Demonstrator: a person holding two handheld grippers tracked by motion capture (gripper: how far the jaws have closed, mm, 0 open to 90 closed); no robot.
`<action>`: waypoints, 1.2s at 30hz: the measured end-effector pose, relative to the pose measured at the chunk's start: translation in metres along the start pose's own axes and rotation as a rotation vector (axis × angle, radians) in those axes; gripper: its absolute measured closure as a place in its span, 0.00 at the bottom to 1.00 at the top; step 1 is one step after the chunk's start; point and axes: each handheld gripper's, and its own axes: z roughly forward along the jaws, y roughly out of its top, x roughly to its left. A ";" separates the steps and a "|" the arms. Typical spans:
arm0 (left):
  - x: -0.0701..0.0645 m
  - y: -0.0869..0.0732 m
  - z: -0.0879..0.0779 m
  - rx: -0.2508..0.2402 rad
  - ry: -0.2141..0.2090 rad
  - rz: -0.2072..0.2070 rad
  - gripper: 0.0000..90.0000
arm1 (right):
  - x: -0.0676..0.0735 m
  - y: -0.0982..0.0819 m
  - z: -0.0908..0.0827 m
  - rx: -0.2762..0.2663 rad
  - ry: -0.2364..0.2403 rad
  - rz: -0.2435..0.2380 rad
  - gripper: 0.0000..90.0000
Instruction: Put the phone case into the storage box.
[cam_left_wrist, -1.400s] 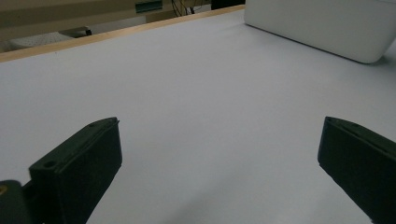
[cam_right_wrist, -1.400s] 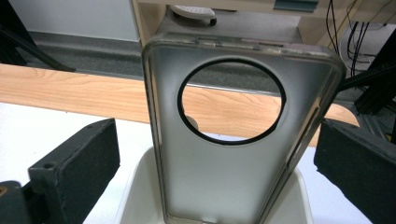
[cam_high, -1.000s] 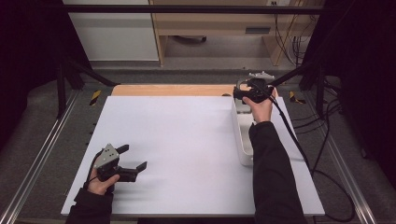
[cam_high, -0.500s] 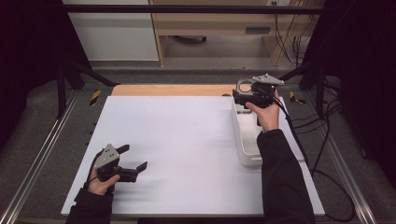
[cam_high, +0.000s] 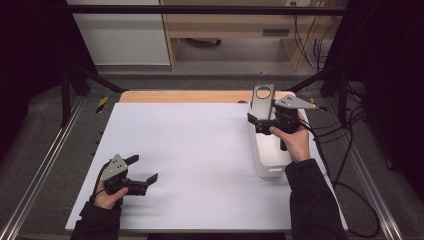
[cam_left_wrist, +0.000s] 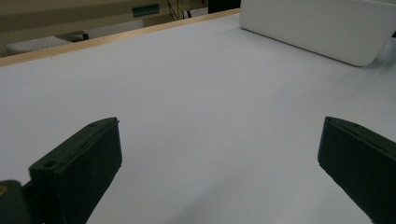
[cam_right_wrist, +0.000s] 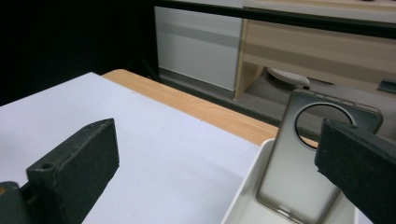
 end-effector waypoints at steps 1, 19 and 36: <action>0.000 0.000 0.000 0.000 0.000 0.001 0.00 | 0.002 -0.001 -0.004 -0.008 0.011 -0.006 0.00; -0.002 0.001 -0.001 -0.007 -0.004 0.010 0.00 | 0.033 -0.022 -0.050 -0.062 0.125 -0.089 0.00; -0.003 0.002 0.000 -0.008 -0.007 0.015 0.00 | 0.013 -0.064 -0.077 -0.055 0.141 -0.030 0.01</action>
